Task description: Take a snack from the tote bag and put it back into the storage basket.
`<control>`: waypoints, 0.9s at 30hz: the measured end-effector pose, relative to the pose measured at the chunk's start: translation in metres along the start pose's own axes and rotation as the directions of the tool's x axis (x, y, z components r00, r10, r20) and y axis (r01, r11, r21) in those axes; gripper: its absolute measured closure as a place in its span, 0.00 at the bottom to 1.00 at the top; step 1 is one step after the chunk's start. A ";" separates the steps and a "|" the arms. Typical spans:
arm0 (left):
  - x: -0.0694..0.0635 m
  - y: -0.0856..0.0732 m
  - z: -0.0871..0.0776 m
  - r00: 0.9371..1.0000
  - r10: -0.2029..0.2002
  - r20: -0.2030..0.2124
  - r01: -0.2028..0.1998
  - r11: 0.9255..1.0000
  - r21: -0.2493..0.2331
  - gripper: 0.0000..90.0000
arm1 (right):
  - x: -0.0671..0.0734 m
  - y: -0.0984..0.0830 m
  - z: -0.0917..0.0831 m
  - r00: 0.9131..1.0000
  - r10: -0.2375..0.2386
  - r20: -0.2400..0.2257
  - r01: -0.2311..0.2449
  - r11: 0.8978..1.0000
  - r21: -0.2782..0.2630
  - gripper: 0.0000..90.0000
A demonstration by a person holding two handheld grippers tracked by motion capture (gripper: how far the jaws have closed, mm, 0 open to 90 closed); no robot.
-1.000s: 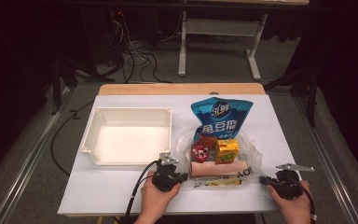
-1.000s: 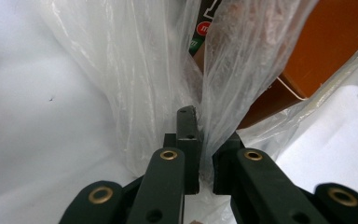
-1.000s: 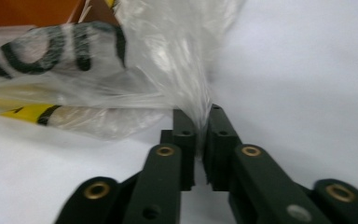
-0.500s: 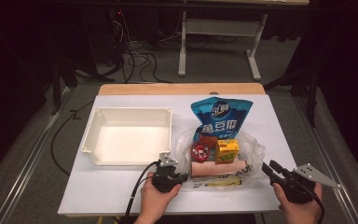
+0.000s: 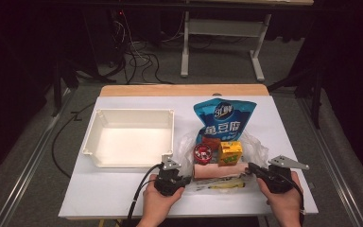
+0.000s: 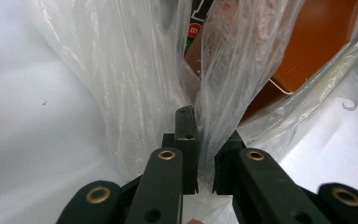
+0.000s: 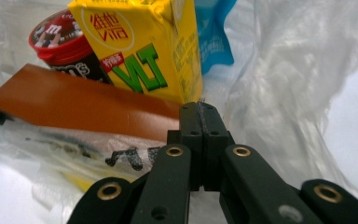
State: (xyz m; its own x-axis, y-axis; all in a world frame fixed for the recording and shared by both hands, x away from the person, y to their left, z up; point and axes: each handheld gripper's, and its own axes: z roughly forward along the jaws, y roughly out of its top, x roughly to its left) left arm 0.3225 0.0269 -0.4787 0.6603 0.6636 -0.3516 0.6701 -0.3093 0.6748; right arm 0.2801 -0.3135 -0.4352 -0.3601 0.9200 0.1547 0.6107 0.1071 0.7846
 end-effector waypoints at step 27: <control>-0.004 -0.001 0.000 1.000 0.021 -0.005 -0.021 1.000 0.010 0.77 | -0.013 -0.029 -0.001 0.999 0.027 0.030 -0.032 0.981 0.190 1.00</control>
State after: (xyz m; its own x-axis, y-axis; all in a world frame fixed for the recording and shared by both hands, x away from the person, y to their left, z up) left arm 0.3191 0.0252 -0.4782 0.6724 0.6604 -0.3342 0.6595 -0.3296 0.6755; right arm 0.2660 -0.3289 -0.4595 -0.3225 0.9333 0.1579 0.7446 0.1471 0.6511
